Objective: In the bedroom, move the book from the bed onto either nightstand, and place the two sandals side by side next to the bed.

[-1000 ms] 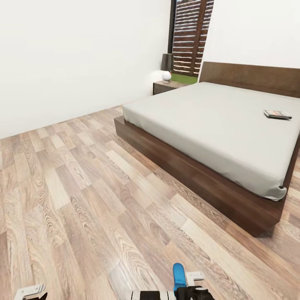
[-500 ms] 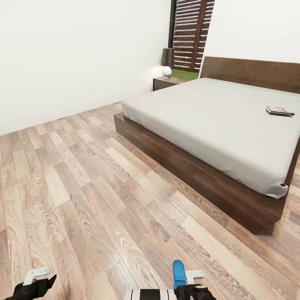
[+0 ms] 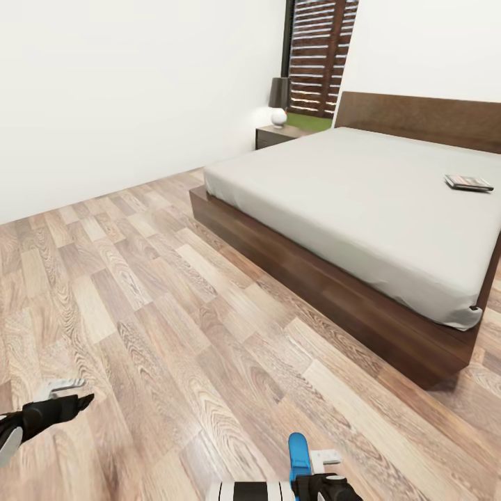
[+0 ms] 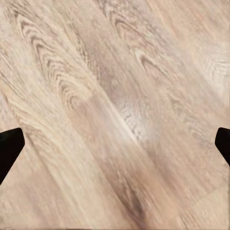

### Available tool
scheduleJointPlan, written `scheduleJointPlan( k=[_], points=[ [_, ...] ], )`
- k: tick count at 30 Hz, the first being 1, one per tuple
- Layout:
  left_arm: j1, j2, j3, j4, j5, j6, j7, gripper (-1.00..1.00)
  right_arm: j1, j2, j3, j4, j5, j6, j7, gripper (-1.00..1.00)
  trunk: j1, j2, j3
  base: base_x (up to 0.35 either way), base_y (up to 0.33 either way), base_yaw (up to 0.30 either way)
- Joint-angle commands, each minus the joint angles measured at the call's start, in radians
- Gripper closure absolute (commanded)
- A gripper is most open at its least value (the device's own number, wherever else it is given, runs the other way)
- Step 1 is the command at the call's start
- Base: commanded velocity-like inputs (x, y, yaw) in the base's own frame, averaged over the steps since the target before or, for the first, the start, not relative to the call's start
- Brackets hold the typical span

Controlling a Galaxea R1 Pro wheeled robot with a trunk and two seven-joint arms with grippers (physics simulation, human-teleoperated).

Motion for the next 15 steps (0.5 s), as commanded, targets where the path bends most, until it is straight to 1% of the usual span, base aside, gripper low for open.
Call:
scheduleJointPlan(
  k=[1, 3, 6, 8, 11, 15],
  points=[
    [0.0, 0.002, 0.027, -0.034, 0.001, 0.043, -0.005, -1.0, 0.0, 0.001, -0.002, -0.002, 0.008, 0.007, -0.002, -1.0, 0.0, -0.001, -0.005, 0.0, 0.0, 0.0],
    [0.0, 0.005, 0.063, -0.084, 0.001, 0.104, -0.005, -1.0, 0.0, 0.001, -0.002, -0.002, 0.008, 0.007, -0.002, -1.0, 0.001, -0.001, -0.013, 0.0, 0.0, 0.0],
    [-0.001, 0.008, 0.095, -0.132, 0.001, 0.162, -0.006, -1.0, 0.0, 0.001, -0.002, -0.002, 0.008, 0.007, -0.002, -1.0, 0.003, -0.002, -0.024, 0.0, 0.0, 0.0],
    [0.0, 0.009, 0.102, -0.143, 0.0, 0.174, -0.006, -1.0, -0.001, 0.002, -0.002, -0.003, 0.008, 0.007, -0.002, -1.0, 0.003, -0.002, -0.032, 0.0, 0.0, 0.0],
    [0.0, 0.01, 0.116, -0.17, -0.001, 0.199, -0.006, -1.0, -0.006, 0.002, -0.002, -0.003, 0.008, 0.007, -0.002, -1.0, 0.003, -0.002, -0.032, 0.0, 0.0, 0.0],
    [0.0, 0.01, 0.124, -0.188, -0.004, 0.215, -0.005, -1.0, -0.017, 0.002, -0.002, -0.003, 0.006, 0.007, -0.002, -1.0, 0.003, -0.002, -0.032, 0.0, 0.0, 0.0]
  ],
)
